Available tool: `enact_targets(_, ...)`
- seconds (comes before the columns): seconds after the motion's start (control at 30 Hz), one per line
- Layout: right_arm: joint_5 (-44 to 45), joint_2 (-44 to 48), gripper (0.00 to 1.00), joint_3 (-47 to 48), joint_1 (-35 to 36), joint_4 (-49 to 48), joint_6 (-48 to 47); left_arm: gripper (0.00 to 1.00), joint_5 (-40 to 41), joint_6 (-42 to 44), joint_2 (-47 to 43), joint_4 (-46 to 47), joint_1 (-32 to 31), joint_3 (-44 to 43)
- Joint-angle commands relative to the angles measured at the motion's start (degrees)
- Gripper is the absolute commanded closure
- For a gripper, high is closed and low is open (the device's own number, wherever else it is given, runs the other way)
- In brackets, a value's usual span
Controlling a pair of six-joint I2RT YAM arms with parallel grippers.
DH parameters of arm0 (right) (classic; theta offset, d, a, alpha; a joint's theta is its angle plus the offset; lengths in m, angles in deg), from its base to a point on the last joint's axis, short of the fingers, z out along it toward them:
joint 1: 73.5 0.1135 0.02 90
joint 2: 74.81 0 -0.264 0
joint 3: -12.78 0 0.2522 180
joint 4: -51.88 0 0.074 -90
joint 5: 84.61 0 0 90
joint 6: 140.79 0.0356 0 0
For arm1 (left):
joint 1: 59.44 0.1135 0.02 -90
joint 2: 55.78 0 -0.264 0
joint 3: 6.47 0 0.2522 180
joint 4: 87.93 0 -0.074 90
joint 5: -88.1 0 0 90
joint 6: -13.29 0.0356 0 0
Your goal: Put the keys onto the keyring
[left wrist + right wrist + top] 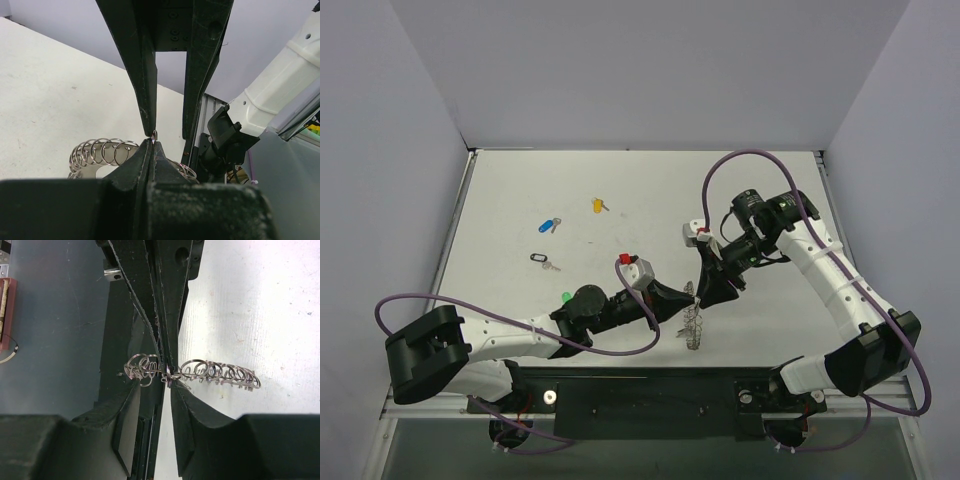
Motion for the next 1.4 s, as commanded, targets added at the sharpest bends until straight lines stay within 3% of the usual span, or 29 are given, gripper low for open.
enact_targets(0.0, -0.5, -0.5, 0.74, 0.4, 0.6, 0.5, 1.2, 1.0, -0.4, -1.1, -0.3, 7.1, 0.3, -2.4)
enact_targets(0.37, 0.0, -0.5, 0.78, -0.3, 1.1, -1.1, 2.8, 1.0, -0.4, -1.4, -0.3, 7.6, 0.3, -2.2)
enact_targets(0.5, 0.0, -0.3, 0.85, -0.3, 1.1, -1.3, 3.2, 1.0, -0.4, -1.5, -0.2, 7.5, 0.3, -2.1)
enact_targets(0.63, 0.2, -0.1, 1.0, -0.3, 1.1, -1.3, 3.2, 1.0, -0.4, -1.5, -0.1, 7.3, 0.2, -2.1)
enact_targets(1.0, 1.5, 0.8, 1.0, -0.3, 1.3, -1.3, 4.2, 1.0, 0.8, -1.9, -1.0, 6.4, 0.5, -1.6)
enact_targets(1.07, 1.8, 0.9, 1.0, -0.3, 1.2, -1.2, 4.5, 0.94, 1.0, -2.3, -1.3, 6.0, 0.7, -1.3)
enact_targets(1.17, 2.0, 1.3, 1.0, -0.3, 0.6, -1.3, 4.7, 0.66, 1.4, -2.4, -2.3, 5.4, 0.8, -1.0)
enact_targets(1.23, 2.1, 1.7, 1.0, -0.5, -0.1, -1.4, 4.9, 0.55, 2.1, -2.3, -3.3, 4.4, 0.8, -0.6)
enact_targets(1.37, 2.2, 3.5, 1.0, -1.6, -3.0, -2.1, 5.9, 0.46, 3.4, -1.8, -6.9, -1.3, 1.4, 0.2)
